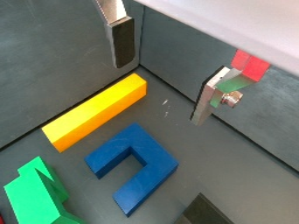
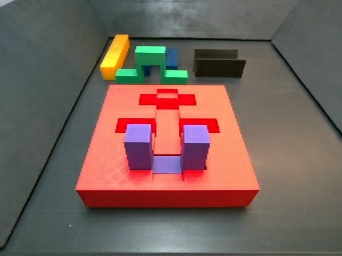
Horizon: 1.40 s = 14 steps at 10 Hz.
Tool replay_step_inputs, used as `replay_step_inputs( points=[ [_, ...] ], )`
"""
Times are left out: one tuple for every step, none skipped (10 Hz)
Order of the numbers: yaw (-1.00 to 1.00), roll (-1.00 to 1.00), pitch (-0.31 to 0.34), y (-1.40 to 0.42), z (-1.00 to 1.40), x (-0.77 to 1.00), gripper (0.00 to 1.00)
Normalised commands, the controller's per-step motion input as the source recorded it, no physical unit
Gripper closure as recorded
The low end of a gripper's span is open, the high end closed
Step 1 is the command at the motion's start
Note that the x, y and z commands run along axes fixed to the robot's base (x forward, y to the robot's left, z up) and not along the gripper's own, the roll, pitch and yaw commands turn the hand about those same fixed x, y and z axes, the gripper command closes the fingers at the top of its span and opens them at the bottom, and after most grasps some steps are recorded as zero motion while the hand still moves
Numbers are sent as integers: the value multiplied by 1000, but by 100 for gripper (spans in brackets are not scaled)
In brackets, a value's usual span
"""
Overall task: Pick up the blue object. Move up. Place the blue object on the fixture. Regrasp the blue object. Move to above the board. Insert the blue object.
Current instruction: Pick up the blue object.
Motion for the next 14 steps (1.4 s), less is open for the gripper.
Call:
replay_step_inputs(
  points=[
    [0,10,-80,-500,-363,757,0],
    [0,27,-123,-531,-523,826,0],
    [0,0,-123,-437,-551,886,0],
    [0,0,-190,-220,-709,634,0],
    [0,0,-129,0,-769,466,0],
    [0,0,-164,0,-843,266,0],
    [9,-10,-179,0,-840,297,0],
    [0,-46,-204,0,-777,169,0],
    [0,-87,-159,0,-674,160,0],
    [0,-136,-143,0,-557,0,0],
    [0,-220,-131,3,-449,0,0],
    [0,-273,-197,6,-466,0,0],
    [0,-283,-169,23,-397,0,0],
    [0,-261,-164,0,-300,-89,0]
  ],
)
